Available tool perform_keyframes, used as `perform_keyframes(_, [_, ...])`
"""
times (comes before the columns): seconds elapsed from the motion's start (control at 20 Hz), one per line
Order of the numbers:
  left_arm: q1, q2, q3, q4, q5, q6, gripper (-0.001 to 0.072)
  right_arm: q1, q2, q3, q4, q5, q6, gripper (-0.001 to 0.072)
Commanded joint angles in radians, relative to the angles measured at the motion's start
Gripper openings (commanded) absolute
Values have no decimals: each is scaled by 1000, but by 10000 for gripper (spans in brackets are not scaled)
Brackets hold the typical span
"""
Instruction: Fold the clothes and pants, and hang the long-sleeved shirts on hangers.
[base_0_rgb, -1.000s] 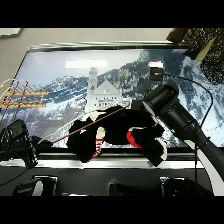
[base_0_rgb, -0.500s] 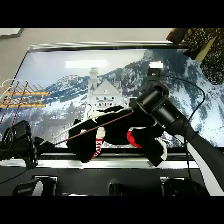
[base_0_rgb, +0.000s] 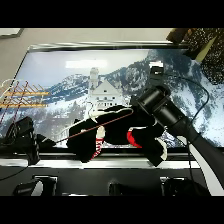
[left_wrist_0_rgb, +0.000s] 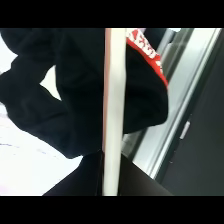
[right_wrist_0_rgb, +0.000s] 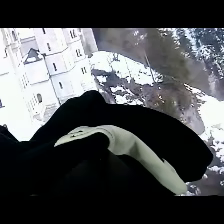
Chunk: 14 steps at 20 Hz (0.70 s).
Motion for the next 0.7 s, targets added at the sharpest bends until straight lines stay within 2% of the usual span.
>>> perform_keyframes(0.0, [-2,-32,0,-1,71,12,39,1,31,1,12,14,-1,44])
perform_keyframes(0.25, [-95,-91,0,-3,76,32,39,1,35,1,72,1,-15,44])
perform_keyframes(0.45, [-217,-149,0,-2,193,5,40,1,36,5,134,-18,-40,44])
perform_keyframes(0.65, [-311,-233,0,-3,244,-4,40,1,87,16,156,-20,-60,44])
